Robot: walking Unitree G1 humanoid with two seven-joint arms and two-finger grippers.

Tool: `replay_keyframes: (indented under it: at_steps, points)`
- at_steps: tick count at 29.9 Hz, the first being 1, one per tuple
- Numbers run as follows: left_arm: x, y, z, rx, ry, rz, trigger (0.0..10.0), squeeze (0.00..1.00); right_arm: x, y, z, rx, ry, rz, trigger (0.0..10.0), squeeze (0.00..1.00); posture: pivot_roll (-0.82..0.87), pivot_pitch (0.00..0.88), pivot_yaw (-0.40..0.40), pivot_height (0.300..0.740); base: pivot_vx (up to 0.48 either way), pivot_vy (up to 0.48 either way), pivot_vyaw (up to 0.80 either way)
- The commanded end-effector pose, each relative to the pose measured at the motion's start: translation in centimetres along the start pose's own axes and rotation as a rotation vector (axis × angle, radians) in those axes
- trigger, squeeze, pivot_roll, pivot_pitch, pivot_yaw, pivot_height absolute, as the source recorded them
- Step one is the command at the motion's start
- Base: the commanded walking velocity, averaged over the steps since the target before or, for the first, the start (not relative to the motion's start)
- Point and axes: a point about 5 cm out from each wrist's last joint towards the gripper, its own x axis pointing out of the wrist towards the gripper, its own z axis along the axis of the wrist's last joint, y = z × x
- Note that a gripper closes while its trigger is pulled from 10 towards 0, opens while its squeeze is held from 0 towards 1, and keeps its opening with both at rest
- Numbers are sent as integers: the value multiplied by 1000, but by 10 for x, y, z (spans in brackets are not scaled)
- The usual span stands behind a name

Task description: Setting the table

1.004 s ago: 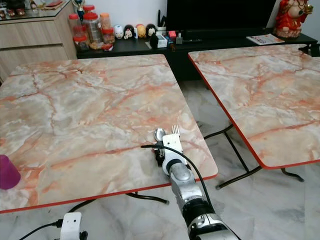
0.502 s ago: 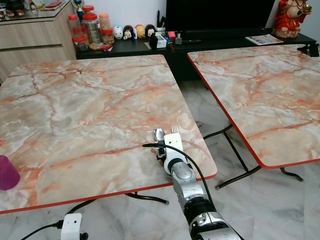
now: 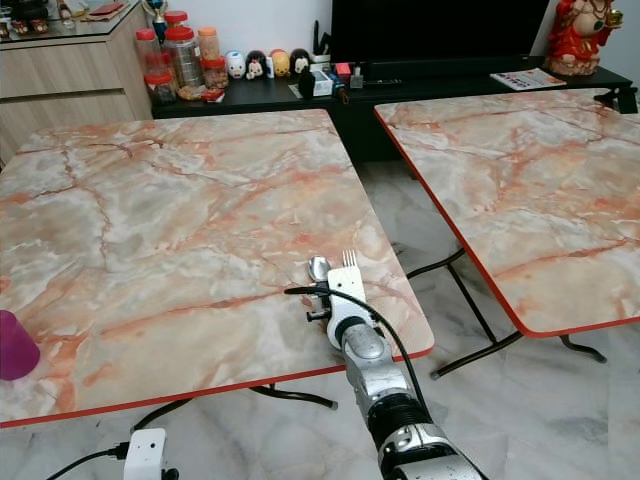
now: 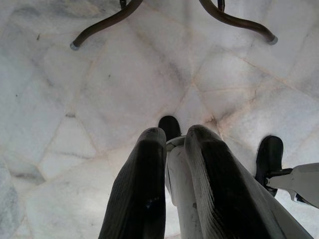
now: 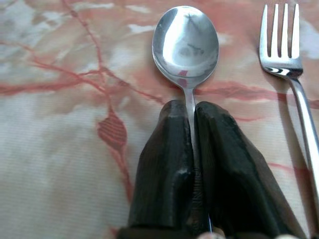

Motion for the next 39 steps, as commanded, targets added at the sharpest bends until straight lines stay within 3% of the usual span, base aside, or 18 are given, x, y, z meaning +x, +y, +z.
replay_keyframes:
  at_steps: [1, 8, 11, 12, 13, 16, 21, 39]
  points:
    - [-1, -1, -5, 4, 20, -3, 10000, 0, 0, 7, -7, 1, 24, 32, 0, 0, -16, 0, 2, 740, 0, 0, 0]
    - [-1, 1, -5, 12, 21, 4, 10000, 0, 1, 13, 7, -23, -60, 64, 0, 0, -18, 0, 4, 740, 0, 0, 0]
    - [-1, 1, -4, 13, 20, 4, 10000, 0, 0, 16, 19, -67, -150, 74, 0, 0, -19, 0, 5, 740, 0, 0, 0]
    - [-1, 1, -4, 15, 20, 4, 10000, 0, -1, 17, 28, -81, -212, 68, 10000, 0, -20, 0, 5, 740, 0, 0, 0]
    - [-1, 1, -3, 19, 18, 5, 10000, 0, -2, 17, 36, -55, -258, 63, 10000, 0, -22, 0, 7, 740, 0, 0, 0]
    - [0, 1, -2, 37, 9, 7, 10000, 0, -4, 18, 49, -96, -338, 60, 10000, 0, -25, 0, 8, 740, 0, 0, 0]
    - [0, 2, 0, 35, 0, 20, 10000, 0, -6, 20, 62, -119, -411, 79, 10000, 0, -23, 0, 5, 740, 0, -334, 0]
    - [-2, 8, -4, 9, 8, 52, 10000, 0, -8, 12, 65, -141, -442, 46, 10000, 0, -19, 0, 10, 740, 0, -471, 0]
